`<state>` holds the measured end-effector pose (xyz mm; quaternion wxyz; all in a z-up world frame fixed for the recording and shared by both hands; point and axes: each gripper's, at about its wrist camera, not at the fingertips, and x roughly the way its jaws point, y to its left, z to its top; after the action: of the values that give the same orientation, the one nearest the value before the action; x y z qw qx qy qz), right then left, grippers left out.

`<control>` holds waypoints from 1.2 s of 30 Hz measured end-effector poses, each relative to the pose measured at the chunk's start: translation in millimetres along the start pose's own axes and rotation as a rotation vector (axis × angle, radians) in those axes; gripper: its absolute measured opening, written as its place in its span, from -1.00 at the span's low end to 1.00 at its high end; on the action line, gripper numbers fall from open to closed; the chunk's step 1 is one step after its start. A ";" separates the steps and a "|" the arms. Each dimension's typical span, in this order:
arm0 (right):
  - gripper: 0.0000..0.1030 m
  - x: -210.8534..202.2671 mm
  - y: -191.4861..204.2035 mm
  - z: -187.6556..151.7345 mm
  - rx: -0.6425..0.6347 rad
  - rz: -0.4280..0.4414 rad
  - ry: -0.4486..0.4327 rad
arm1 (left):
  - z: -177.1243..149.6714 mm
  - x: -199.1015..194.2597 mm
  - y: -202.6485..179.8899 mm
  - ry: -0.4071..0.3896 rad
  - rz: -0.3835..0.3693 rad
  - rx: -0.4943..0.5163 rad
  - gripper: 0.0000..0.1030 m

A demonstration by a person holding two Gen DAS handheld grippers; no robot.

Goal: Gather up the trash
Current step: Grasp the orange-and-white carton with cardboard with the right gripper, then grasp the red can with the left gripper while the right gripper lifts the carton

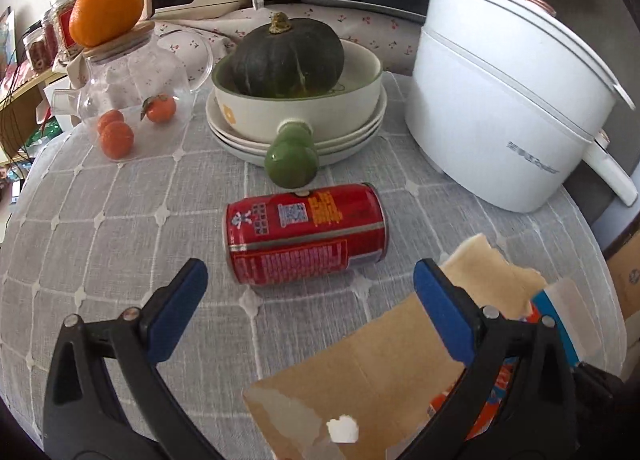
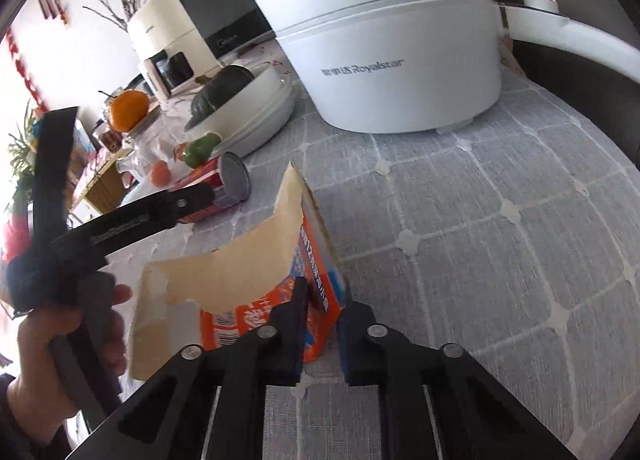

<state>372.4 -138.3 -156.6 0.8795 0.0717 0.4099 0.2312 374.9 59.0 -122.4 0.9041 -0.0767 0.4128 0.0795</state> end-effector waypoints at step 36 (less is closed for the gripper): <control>-0.95 -131.2 50.4 -46.0 -0.121 -0.210 -0.014 | -75.5 -149.5 35.4 0.009 -0.175 0.059 0.70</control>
<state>247.1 -157.8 -80.6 0.9043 -0.0232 0.3945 0.1613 215.4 66.1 -60.4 0.9076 -0.0863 0.4108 -0.0124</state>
